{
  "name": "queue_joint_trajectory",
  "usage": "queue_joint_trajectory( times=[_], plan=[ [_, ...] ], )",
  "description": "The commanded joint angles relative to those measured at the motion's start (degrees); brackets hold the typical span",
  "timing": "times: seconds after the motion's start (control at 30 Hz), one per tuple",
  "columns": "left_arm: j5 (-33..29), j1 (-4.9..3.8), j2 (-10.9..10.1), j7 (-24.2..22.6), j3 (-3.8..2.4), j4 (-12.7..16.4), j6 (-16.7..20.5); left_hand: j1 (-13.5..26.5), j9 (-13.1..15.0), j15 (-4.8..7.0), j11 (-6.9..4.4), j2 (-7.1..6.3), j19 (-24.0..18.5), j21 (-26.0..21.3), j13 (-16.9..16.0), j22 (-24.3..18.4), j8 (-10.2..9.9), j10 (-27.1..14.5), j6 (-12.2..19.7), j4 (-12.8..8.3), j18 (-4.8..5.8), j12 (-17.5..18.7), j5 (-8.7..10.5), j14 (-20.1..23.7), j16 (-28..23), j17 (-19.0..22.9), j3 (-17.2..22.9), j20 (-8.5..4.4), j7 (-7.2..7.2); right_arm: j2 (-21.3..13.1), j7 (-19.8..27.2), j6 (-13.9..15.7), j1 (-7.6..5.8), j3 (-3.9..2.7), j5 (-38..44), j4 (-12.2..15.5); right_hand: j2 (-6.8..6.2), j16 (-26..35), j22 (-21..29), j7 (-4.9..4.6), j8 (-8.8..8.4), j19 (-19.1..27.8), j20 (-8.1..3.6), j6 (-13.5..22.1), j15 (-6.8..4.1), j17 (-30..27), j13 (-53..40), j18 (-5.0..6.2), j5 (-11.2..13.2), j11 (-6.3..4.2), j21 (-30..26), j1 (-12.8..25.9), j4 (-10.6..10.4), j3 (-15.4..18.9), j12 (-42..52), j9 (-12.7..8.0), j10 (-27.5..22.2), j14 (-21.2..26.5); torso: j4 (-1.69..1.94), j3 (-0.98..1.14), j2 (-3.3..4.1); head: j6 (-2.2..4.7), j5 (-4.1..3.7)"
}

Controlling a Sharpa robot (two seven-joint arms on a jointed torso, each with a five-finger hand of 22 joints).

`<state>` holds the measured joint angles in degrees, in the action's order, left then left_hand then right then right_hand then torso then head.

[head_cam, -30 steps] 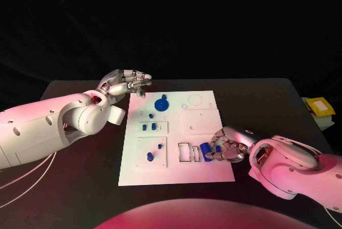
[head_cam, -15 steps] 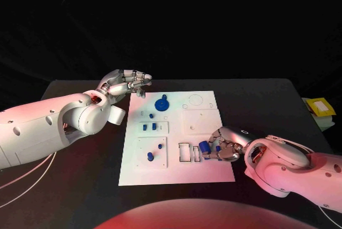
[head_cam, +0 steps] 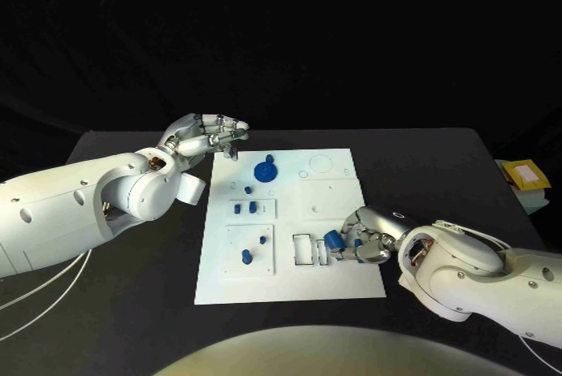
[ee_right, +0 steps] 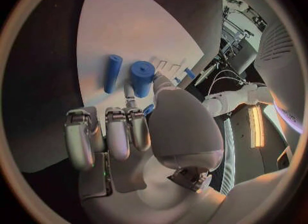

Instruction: Assemble the parts on the task board

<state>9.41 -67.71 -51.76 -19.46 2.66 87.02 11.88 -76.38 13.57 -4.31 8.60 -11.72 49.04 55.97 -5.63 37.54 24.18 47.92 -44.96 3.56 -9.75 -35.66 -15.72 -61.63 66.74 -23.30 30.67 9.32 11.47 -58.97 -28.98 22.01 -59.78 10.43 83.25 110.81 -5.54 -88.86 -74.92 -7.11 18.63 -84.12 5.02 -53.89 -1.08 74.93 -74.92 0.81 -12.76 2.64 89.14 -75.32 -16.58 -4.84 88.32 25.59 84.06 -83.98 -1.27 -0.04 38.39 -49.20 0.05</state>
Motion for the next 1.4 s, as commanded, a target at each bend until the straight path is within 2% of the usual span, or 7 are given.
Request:
queue_joint_trajectory(
  times=[0.03, 0.13, 0.27, 0.43, 0.53, 0.9, 1.4],
  plan=[
    [-0.7, -0.02, 0.1, -0.5, -0.03, 0.2, -1.0, 0.2, 0.1, 0.15, -0.03, 0.32, 0.1, -0.4, -0.1, -0.1, 0.3, -0.5, 0.5, 0.2, -0.81, -0.3, -0.13, 0.4, 0.2, -0.1, -0.1, 0.37, 1.15, -0.1, -2.8, -2.0, 0.35, 0.33, -1.0, -0.8, 0.74, -0.4, -14.8, 0.8, 0.5, -5.6, -0.63, -1.4, -0.75, 12.1, -13.2, -0.63, -1.5, -0.72, 0.1, -1.4, 0.3, -1.0, 0.2, 0.0, 4.5, -5.4, -0.05, -0.01, -0.01, 0.02, -0.04],
    [-1.0, -0.02, 0.1, -0.5, -0.03, 0.1, -1.0, 0.1, 0.1, 0.16, -0.04, 0.36, 0.1, -0.4, -0.1, -0.1, 0.3, -0.5, 0.5, 0.2, -0.82, -0.4, -0.14, 0.4, 0.2, -0.1, -0.1, 0.37, 1.15, -0.1, -3.1, -2.1, 0.35, 0.33, -2.9, -1.1, 0.72, -0.4, -14.8, 1.06, 0.54, -5.5, -0.86, -1.8, -0.98, 12.2, -13.2, -0.62, -2.5, -0.97, 0.0, -2.5, 0.5, -1.7, 0.2, 0.0, 4.5, -5.4, -0.02, 0.01, -0.01, 0.01, -0.09],
    [-1.1, -0.02, 0.1, -0.5, -0.03, 0.1, -1.2, 0.1, 0.1, 0.17, -0.04, 0.38, 0.1, -0.4, -0.1, -0.1, 0.3, -0.6, 0.5, 0.1, -0.82, -0.4, -0.15, 0.4, 0.3, -0.1, 0.0, 0.36, 1.14, 0.1, -2.5, -1.7, 0.35, 0.33, -4.7, -1.2, 0.2, -0.4, -14.9, 1.35, 0.53, -5.6, -1.23, -2.2, -1.32, 12.5, -13.4, -0.68, -0.1, -1.3, 0.3, -6.6, 2.4, -4.7, 0.3, -0.3, 4.6, -5.5, 0.01, -0.03, 0.0, 0.1, -0.47],
    [-1.2, -0.02, 0.2, -0.5, -0.03, 0.2, -1.2, 0.0, 0.1, 0.18, -0.05, 0.4, 0.1, -0.4, -0.1, -0.1, 0.3, -0.6, 0.5, 0.1, -0.83, -0.4, -0.16, 0.4, 0.3, -0.1, 0.0, 0.36, 1.14, -0.1, -1.0, 1.2, 0.35, 0.33, -8.1, -0.9, 0.21, -0.5, -15.0, 1.5, 0.52, -5.7, -1.38, -2.9, -1.44, 12.6, -13.7, -0.72, -0.3, -1.44, 0.5, -8.3, 3.5, -8.1, 0.5, -0.5, 4.9, -5.5, -0.07, -0.04, 0.0, 0.19, -0.42],
    [-1.2, -0.02, 0.2, -0.5, -0.03, 0.1, -1.3, 0.0, 0.1, 0.18, -0.05, 0.4, 0.1, -0.4, -0.1, -0.1, 0.3, -0.6, 0.5, 0.1, -0.83, -0.4, -0.16, 0.4, 0.3, -0.1, 0.0, 0.36, 1.14, -0.4, -0.3, 2.8, 0.32, 0.32, -10.9, -0.3, 0.04, -0.5, -15.0, 1.45, 0.4, -5.7, -1.41, -2.9, -1.43, 12.7, -13.7, -0.73, -2.0, -1.42, 0.5, -6.9, 2.8, -10.0, 0.5, -0.6, 4.9, -5.5, 0.03, 0.0, -0.02, 0.11, -0.6],
    [-1.1, -0.03, 0.3, -0.6, -0.03, 0.0, -1.2, -0.2, 0.1, 0.19, -0.06, 0.44, 0.1, -0.4, -0.1, -0.1, 0.4, -0.6, 0.5, 0.0, -0.83, -0.5, -0.18, 0.5, 0.3, -0.1, 0.1, 0.35, 1.13, -1.2, 1.7, 6.3, -1.39, 0.18, -16.3, 2.0, -1.04, -0.5, -15.1, 2.04, 1.4, -5.8, -1.7, -4.0, -1.83, 12.7, -14.0, -0.79, -2.1, -1.9, 0.8, -3.8, 1.5, -12.0, 0.7, -0.2, 5.1, -5.5, 0.03, -0.03, 0.0, 0.22, -0.9],
    [-1.0, -0.02, 0.4, -0.9, -0.03, -0.1, -1.1, -0.3, 0.2, 0.2, -0.05, 0.43, 0.2, -0.4, -0.1, -0.1, 0.4, -0.6, 0.6, 0.0, -0.83, -0.5, -0.19, 0.5, 0.3, -0.1, 0.1, 0.34, 1.14, -0.1, 2.3, 4.5, -2.46, 0.11, -16.0, 3.0, -1.78, -0.5, -15.0, 2.15, 1.87, -5.8, -1.84, -4.1, -1.94, 12.7, -13.9, -0.76, -1.5, -2.01, 0.6, -1.7, 0.4, -12.5, 0.6, 0.1, 5.0, -5.5, -0.04, -0.03, 0.04, 0.11, -0.53]
  ],
)
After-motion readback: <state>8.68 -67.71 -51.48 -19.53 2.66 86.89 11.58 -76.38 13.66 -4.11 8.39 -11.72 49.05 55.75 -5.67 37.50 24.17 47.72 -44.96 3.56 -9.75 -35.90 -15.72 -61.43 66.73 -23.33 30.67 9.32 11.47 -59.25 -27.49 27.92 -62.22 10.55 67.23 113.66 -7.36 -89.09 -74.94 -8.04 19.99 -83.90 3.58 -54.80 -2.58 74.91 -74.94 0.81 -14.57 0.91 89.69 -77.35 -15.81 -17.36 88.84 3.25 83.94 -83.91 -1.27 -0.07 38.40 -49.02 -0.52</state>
